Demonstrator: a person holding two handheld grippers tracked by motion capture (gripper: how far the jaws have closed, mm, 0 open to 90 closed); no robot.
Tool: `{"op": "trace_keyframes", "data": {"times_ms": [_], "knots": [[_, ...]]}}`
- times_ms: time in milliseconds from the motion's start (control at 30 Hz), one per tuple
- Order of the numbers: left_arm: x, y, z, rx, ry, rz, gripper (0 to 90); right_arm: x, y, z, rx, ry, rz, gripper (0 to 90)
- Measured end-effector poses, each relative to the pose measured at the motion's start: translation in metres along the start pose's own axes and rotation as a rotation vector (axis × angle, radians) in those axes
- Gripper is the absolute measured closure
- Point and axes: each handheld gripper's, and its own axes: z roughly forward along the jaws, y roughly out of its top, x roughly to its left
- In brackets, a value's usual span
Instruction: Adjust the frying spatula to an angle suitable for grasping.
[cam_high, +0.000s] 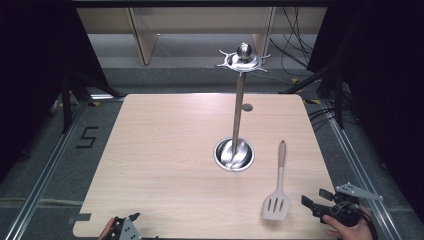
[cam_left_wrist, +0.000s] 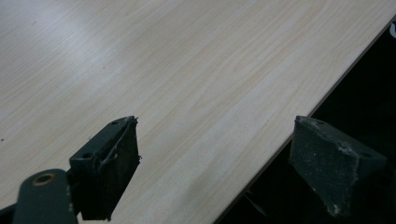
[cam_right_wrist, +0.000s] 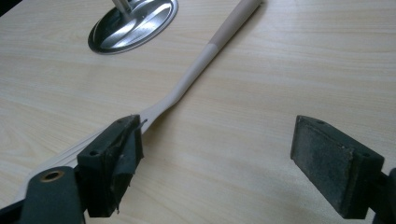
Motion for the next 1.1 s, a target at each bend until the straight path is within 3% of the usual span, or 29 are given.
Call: {"op": "trace_keyframes", "data": {"times_ms": [67,100,133,267,300,333,400,433,600,733,767,867,967,1033,1067,1100], "knots": [[-0.001,0.000,0.001,-0.012,-0.004,-0.015,14.9,0.003,0.000,-0.001,0.007,-0.001,0.032,18.4],[0.001,0.000,0.000,0.008,0.005,0.011,14.9,0.002,0.000,-0.002,0.017,-0.009,0.023,18.5],[0.001,0.000,0.000,0.004,0.008,0.006,14.9,-0.001,0.001,-0.001,0.004,-0.015,-0.027,18.5],[0.000,0.000,0.000,0.003,0.005,0.001,14.9,-0.001,0.003,-0.002,0.007,-0.021,-0.024,18.6],[0.000,0.000,0.000,0.004,0.005,0.000,15.0,0.002,0.003,-0.003,0.019,-0.019,0.015,18.5],[0.000,0.000,0.000,0.005,0.005,0.000,14.9,-0.001,0.004,-0.002,0.006,-0.026,-0.040,18.5],[0.000,0.000,0.001,0.005,0.006,0.000,15.0,0.000,0.004,-0.002,0.008,-0.011,-0.030,18.6],[0.000,0.000,0.000,0.008,0.005,0.003,14.9,0.002,0.005,-0.002,0.018,-0.006,0.007,18.5],[0.000,0.000,0.001,0.006,0.006,0.003,14.9,-0.004,0.007,0.001,0.014,-0.013,-0.042,17.9],[0.000,0.000,0.001,0.010,0.009,0.007,15.0,0.001,0.011,0.003,0.036,-0.017,-0.002,18.5],[0.000,0.000,0.001,0.011,0.010,0.007,15.0,-0.001,0.012,0.004,0.038,-0.018,-0.039,18.6],[0.000,0.000,0.001,0.010,0.009,0.007,14.9,0.001,0.017,0.009,0.038,-0.024,-0.029,18.8],[0.000,0.000,0.001,0.013,0.008,0.007,14.9,-0.001,0.023,0.012,0.038,-0.024,-0.071,20.1],[0.000,0.000,0.001,0.012,0.000,0.001,15.0,0.001,0.024,0.015,0.039,-0.036,-0.054,20.2],[-0.001,0.000,0.001,0.011,-0.005,-0.001,14.9,-0.001,0.024,0.016,0.035,-0.034,-0.071,20.2],[0.000,0.000,0.000,0.013,-0.002,0.004,15.0,0.000,0.024,0.017,0.049,-0.042,-0.049,20.2]]}}
